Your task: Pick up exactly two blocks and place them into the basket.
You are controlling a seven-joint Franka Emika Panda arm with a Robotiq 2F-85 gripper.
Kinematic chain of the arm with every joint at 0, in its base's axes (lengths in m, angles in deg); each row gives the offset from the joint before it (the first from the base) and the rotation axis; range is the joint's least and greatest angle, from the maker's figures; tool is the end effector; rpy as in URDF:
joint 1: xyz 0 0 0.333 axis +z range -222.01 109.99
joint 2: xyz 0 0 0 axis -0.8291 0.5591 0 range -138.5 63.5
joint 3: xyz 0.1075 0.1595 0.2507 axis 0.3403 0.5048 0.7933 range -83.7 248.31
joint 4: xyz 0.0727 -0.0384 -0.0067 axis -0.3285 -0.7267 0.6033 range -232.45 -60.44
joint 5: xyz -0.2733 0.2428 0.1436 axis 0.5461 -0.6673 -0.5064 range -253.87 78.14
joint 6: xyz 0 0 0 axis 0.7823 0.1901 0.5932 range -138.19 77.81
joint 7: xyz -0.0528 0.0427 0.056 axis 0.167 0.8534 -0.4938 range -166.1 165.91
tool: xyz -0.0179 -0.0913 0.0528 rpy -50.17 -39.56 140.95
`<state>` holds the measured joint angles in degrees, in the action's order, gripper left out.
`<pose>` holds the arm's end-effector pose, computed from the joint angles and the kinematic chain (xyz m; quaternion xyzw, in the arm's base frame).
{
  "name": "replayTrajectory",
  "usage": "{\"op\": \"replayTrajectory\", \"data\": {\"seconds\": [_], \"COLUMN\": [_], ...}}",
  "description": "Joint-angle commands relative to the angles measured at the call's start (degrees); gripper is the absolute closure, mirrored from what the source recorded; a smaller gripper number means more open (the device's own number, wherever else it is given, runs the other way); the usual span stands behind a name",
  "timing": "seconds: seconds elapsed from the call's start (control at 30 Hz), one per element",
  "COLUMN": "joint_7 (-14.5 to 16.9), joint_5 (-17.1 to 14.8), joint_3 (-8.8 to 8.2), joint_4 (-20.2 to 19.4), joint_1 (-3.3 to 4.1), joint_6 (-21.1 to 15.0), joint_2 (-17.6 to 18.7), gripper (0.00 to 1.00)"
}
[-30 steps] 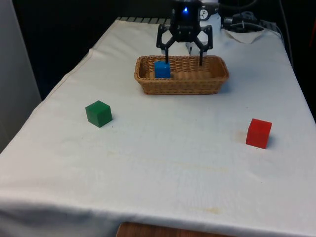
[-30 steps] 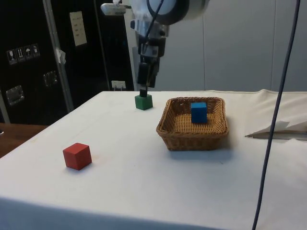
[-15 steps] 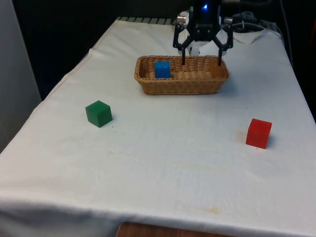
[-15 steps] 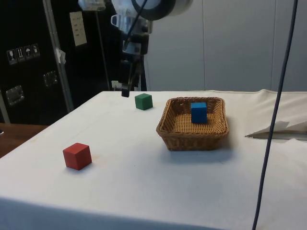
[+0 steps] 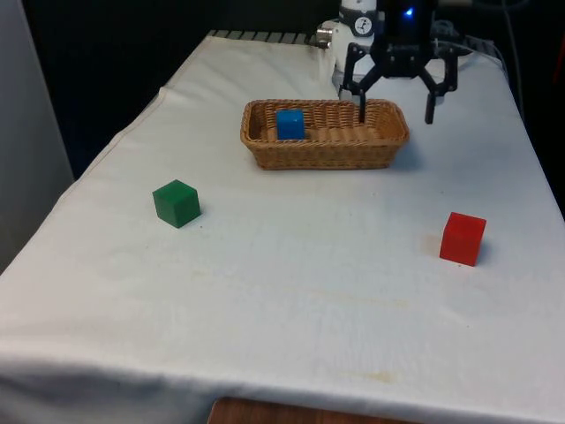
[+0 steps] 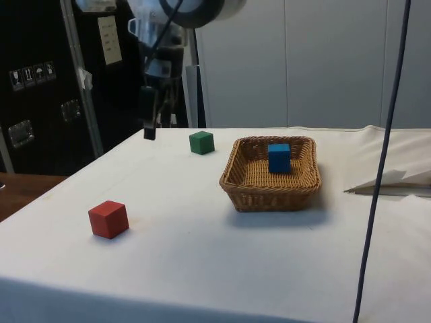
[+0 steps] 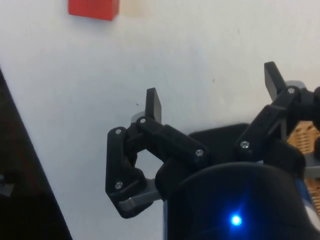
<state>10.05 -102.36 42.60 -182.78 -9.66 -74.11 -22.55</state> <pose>0.5683 0.0661 0.3124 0.9909 0.0607 0.1200 0.0110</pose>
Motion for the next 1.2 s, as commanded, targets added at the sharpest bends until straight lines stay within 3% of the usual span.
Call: {"op": "replayTrajectory", "data": {"seconds": [0.0, 0.13, 0.17, 0.27, 0.47, 0.5, 0.53, 0.8, 0.83, 0.87, 1.1, 1.13, 1.17], "joint_7": [-0.11, -1.26, -1.20, -2.18, -2.92, -3.32, -2.92, -0.11, -0.74, 0.29, 2.75, 2.18, 3.09], "joint_5": [-0.63, -0.69, -0.06, -0.97, -2.35, -1.49, -2.75, -9.91, -9.11, -10.71, -16.50, -15.87, -17.25], "joint_3": [0.52, 1.55, 1.03, 2.58, 4.01, 3.27, 4.13, 5.44, 4.30, 5.50, 6.02, 4.87, 6.07], "joint_4": [0.80, 3.04, 2.23, 5.21, 8.65, 8.08, 9.22, 14.67, 14.32, 15.13, 18.68, 18.39, 19.14], "joint_1": [-0.06, -0.11, 0.00, -0.23, -0.46, 0.00, -0.57, -1.49, -0.57, -1.49, -2.06, -1.15, -2.06], "joint_6": [0.57, 1.15, 0.52, 1.49, 1.60, 1.26, 1.66, 2.12, 1.60, 2.12, 2.64, 2.35, 2.75], "joint_2": [0.52, 2.12, 1.72, 4.13, 7.62, 7.45, 8.14, 13.01, 13.35, 13.41, 16.50, 16.79, 16.90], "gripper": [0.00, 0.00, 0.00, 0.00, 0.00, 0.00, 0.00, 0.00, 0.00, 0.00, 0.00, 0.00, 0.00]}}
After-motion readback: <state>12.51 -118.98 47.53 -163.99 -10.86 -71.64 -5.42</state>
